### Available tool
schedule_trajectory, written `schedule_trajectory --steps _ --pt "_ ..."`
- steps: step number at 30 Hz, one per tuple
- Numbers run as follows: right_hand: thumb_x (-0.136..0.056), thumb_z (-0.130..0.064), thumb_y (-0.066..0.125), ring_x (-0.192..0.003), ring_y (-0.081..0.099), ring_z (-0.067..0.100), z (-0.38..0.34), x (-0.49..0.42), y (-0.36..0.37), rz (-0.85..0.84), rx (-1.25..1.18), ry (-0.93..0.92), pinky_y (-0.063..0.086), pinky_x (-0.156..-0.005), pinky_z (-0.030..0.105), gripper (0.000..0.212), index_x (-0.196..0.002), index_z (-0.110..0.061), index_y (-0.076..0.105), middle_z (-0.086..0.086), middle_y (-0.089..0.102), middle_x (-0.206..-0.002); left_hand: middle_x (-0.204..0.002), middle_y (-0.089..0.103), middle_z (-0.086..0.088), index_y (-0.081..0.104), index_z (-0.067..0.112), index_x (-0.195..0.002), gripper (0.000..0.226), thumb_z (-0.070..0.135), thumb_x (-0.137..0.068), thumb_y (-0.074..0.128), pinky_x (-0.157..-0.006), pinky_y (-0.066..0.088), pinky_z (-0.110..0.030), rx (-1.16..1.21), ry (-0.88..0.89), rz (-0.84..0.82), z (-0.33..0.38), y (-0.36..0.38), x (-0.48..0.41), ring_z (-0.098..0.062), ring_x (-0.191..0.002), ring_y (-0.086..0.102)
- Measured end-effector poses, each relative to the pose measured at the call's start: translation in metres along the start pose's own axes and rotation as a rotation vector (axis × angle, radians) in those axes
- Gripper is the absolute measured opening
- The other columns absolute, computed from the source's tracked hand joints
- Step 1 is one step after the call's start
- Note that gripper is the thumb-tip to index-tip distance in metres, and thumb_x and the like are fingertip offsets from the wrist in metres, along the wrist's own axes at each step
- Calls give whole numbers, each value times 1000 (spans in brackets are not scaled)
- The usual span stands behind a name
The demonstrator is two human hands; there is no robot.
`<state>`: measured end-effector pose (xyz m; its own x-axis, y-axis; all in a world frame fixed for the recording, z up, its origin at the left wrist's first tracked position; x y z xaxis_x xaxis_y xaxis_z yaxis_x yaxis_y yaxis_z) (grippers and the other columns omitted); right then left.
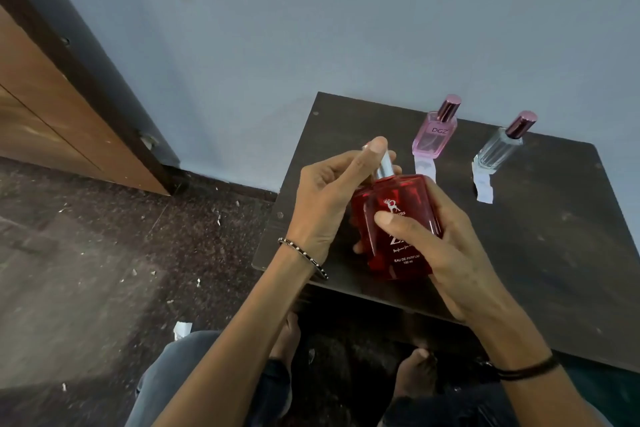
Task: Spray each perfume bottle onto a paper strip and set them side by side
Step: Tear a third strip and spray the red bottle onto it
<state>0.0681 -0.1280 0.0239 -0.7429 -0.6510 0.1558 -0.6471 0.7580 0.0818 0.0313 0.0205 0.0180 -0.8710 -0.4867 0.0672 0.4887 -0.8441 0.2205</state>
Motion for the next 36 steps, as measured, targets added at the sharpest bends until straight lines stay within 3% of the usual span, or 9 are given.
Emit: schedule_trajectory --steps 3,9,14,19,25,27,29,33,36 --pt "-80 -24 73 -81 78 36 1 1 -1 -6 47 6 63 -74 45 44 -122 -23 61 10 76 -108 -88 79 -12 78 0 -95 29 27 -92 67 -68 60 -26 -2 7 25 3 1 0 -15 -75 73" --pt "-81 -33 80 -101 75 28 4 -3 -6 42 202 -73 57 -93 52 47 -125 -38 63 0 73 -118 -82 80 -11 80 2 -88 22 23 -91 71 -75 62 -31 2 67 135 3 6 1 -19 -79 76" --pt "-77 -48 77 -106 69 1 1 -2 -4 97 385 -161 56 -92 27 48 -119 -58 58 -25 70 -115 -77 79 -5 81 13 -79 17 22 -90 73 -78 61 -26 -6 97 191 4 9 2 -15 -79 76" --pt "-82 -48 74 -101 60 -19 -1 3 6 210 604 -238 45 -81 -1 56 -133 -49 52 -33 63 -107 -77 79 -5 82 10 -80 23 29 -89 74 -79 61 -25 -58 102 269 3 9 1 -11 -78 74" --pt "-87 -42 72 -94 68 -3 4 7 12 311 832 -351 53 -87 10 59 -141 -36 52 -22 68 -114 -82 72 -27 79 4 -75 33 33 -89 74 -77 59 -41 -72 113 314 2 11 2 -19 -71 66" --pt "-85 -44 74 -95 60 -20 0 5 10 265 750 -274 46 -78 -2 54 -132 -47 49 -36 59 -105 -80 72 -28 78 0 -75 35 31 -89 74 -77 59 -34 -67 107 306 4 10 1 -20 -72 67" --pt "-82 -45 77 -97 60 -21 -3 3 5 194 588 -148 48 -79 2 48 -121 -53 51 -33 63 -101 -75 76 -17 79 3 -73 31 28 -89 74 -76 60 -26 -40 81 288 5 8 0 -17 -73 73" --pt "-81 -26 81 -82 78 25 -7 2 7 101 123 66 64 -77 41 34 -112 -26 69 4 79 -99 -77 79 -8 79 6 -74 29 30 -89 74 -80 62 -35 3 30 242 4 9 1 -19 -79 77" --pt "-83 -17 72 -68 75 34 -13 4 4 -37 -140 155 61 -64 37 30 -111 -5 71 22 77 -96 -84 80 -10 80 10 -80 28 34 -90 71 -88 59 -45 94 -26 246 8 5 -2 -21 -81 75"
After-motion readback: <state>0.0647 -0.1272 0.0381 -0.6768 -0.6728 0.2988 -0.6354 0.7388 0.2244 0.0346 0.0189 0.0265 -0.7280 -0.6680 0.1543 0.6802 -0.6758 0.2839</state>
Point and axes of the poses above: each hand's wrist, its own x-axis away from the middle knuckle, its own y-axis out of the palm, z = x × y, the point moved 1 cm from there along -x, towards the middle knuckle
